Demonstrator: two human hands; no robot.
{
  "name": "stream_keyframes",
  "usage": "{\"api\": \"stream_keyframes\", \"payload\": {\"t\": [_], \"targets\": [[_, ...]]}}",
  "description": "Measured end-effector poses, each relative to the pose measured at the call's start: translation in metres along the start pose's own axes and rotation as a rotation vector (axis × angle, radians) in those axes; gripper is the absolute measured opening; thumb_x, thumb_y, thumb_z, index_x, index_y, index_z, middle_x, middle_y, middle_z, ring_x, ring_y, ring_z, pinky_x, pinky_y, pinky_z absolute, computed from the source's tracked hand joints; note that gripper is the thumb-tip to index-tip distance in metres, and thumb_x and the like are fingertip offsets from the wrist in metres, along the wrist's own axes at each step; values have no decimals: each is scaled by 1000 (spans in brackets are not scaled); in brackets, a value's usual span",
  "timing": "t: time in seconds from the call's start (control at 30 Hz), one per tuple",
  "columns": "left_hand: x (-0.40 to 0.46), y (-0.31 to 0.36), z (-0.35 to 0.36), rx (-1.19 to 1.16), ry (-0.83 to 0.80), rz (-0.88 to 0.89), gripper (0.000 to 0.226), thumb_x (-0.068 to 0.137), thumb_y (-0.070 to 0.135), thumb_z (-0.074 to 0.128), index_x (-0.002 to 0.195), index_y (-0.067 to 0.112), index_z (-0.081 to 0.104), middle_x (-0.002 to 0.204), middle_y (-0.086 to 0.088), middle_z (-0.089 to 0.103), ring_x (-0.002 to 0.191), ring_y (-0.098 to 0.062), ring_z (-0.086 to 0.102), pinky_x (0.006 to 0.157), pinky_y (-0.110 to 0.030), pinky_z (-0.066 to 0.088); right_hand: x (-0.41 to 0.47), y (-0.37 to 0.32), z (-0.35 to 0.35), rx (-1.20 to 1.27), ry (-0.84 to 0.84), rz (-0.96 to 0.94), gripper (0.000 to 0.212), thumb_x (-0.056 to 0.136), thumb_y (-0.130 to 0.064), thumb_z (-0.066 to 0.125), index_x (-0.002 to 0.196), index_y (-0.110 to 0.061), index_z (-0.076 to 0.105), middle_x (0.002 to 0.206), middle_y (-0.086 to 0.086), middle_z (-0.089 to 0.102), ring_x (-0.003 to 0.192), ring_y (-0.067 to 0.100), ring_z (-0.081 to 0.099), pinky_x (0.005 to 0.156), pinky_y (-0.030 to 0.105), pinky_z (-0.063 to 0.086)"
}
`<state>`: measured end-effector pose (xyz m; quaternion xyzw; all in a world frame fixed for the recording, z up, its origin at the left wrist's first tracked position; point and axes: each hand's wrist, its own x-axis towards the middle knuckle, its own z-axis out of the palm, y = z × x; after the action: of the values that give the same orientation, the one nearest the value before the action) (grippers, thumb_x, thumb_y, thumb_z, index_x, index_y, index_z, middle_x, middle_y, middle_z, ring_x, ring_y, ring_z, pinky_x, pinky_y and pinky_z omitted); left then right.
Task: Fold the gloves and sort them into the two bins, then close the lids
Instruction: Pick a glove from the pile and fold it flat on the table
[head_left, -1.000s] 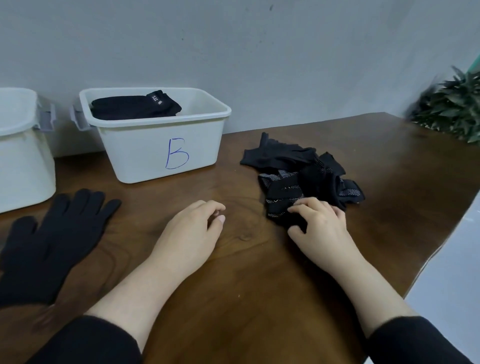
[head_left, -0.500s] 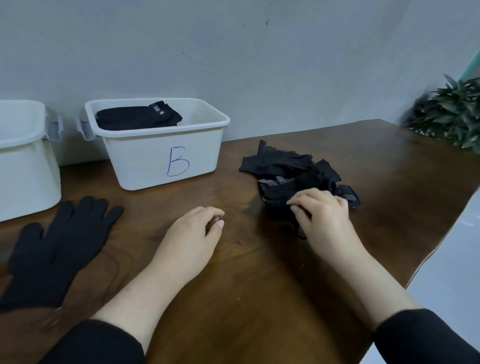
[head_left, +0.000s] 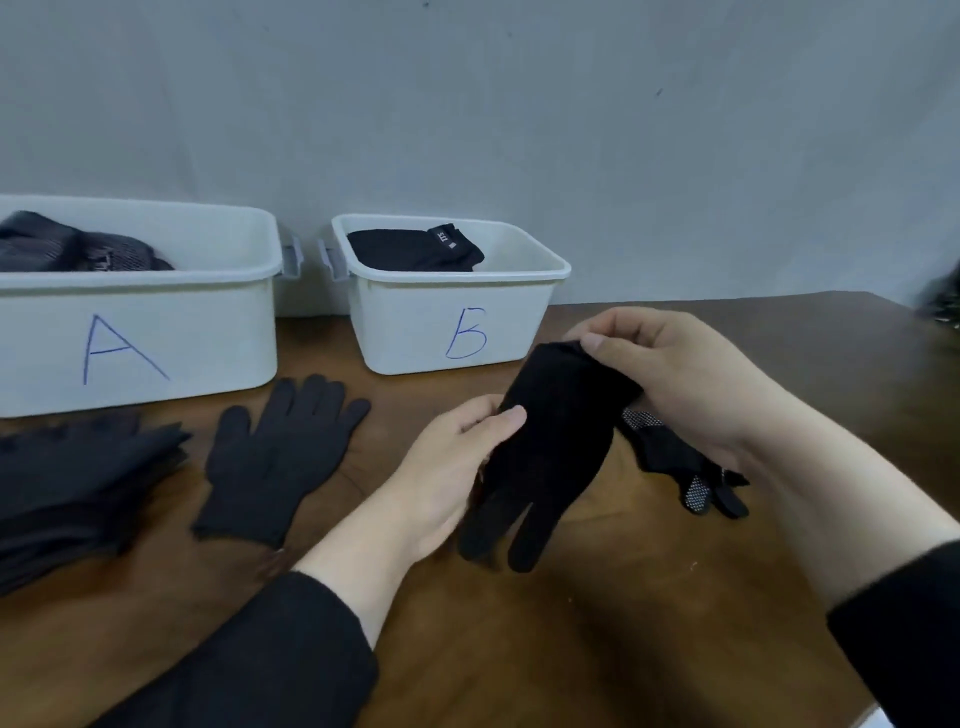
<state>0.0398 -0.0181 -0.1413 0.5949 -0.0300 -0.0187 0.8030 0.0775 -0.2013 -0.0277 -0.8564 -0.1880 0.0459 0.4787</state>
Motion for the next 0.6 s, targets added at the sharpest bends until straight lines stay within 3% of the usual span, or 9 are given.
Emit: {"api": "stream_keyframes", "payload": {"t": [0.07,0.17,0.27,0.33,0.4,0.5,0.6], "targets": [[-7,4,-10,-117,6,-48,31,101,22,56,118,-3,61,118,-17,70,112,-33,66,100,-42,52,6,0,11,65,-17,27,19,101,-30,60,102,-19,75,98,5,77,93,24,73,86,38,58],[-17,10,-23,-143,75,-64,40,100,26,58,122,-7,53,123,-25,65,119,-40,61,106,-53,44,8,-3,21,194,-143,51,25,93,-35,67,109,-15,72,105,11,76,95,22,71,87,39,54],[-23,14,-34,-101,141,-59,34,99,30,60,117,1,61,114,-20,71,109,-36,67,96,-49,51,5,-10,26,113,-270,19,36,85,-25,74,120,-23,65,108,3,77,102,17,73,95,39,54],[-26,17,-41,-54,181,-50,27,98,32,62,110,8,66,109,-16,72,101,-31,70,88,-44,53,8,-12,29,-122,-177,-50,30,93,-19,71,116,-37,63,99,10,75,91,25,73,93,45,56],[-25,18,-49,4,222,-32,19,95,32,66,106,18,70,102,-9,74,95,-26,69,82,-42,54,11,-17,31,-192,-63,-82,28,96,-19,65,107,-44,61,94,26,65,82,43,63,79,45,52],[-22,15,-63,107,296,48,19,96,28,65,114,33,66,99,1,73,97,-18,70,90,-37,54,13,-29,26,-27,-66,-73,18,99,-12,61,101,-29,64,94,36,62,73,48,63,73,52,54],[-20,14,-73,347,479,236,23,100,26,58,121,36,60,98,9,70,98,-7,66,92,-29,53,21,-37,23,-3,-79,-45,14,96,-11,65,88,-18,74,94,25,72,78,36,71,79,44,60]]}}
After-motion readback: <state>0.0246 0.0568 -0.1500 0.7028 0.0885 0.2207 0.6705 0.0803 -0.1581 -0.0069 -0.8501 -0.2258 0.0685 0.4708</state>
